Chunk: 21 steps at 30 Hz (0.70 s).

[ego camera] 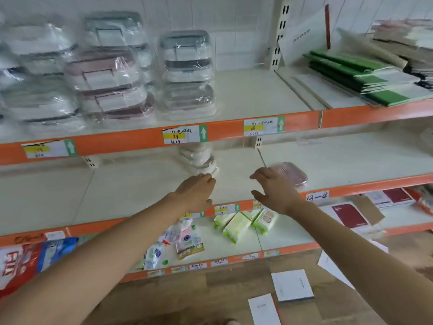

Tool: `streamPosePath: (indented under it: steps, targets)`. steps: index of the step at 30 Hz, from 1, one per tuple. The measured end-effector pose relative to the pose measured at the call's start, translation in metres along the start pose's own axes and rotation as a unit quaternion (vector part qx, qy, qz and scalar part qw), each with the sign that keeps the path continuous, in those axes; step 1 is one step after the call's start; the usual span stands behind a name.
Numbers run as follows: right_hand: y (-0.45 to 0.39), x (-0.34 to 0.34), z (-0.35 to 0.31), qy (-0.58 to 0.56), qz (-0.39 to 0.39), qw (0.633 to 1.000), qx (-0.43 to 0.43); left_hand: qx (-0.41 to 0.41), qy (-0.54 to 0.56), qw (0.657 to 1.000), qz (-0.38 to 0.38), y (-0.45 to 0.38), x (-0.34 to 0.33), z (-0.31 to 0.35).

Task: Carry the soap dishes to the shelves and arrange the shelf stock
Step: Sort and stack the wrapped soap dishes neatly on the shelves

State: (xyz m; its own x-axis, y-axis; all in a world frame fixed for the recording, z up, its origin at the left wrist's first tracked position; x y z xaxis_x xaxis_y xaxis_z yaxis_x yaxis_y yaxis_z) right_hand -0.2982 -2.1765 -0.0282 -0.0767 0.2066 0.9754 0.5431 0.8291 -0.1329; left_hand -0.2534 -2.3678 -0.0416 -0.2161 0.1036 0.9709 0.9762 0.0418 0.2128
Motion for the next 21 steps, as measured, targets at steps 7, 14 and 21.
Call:
streamPosePath:
  steps: [7,14,21]
  targets:
    - [0.010,-0.089,0.085,0.006,-0.064,0.988,-0.144,0.048,0.054,0.997,-0.006,-0.070,-0.063,0.012]
    - [0.010,-0.138,0.191,0.001,-0.065,0.964,-0.259,0.005,0.104,0.993,0.052,-0.136,-0.095,0.048]
    - [0.001,-0.169,0.240,0.068,-0.032,0.936,-0.343,-0.029,0.156,0.972,0.173,-0.164,-0.107,0.041]
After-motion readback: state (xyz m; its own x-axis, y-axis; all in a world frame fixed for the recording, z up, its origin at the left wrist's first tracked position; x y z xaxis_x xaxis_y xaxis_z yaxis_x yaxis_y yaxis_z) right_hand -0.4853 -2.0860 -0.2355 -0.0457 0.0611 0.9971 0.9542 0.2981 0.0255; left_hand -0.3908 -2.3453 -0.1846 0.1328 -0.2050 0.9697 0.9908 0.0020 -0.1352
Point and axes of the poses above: each hand's wrist, its own y-axis away from the middle knuckle, its own x-axis out of the back of the hand, z = x × y, the point moved 4 cm from there along -y, towards the middle knuckle, and after that the axes turned 15 degrees about x, right-handed, at the moved point
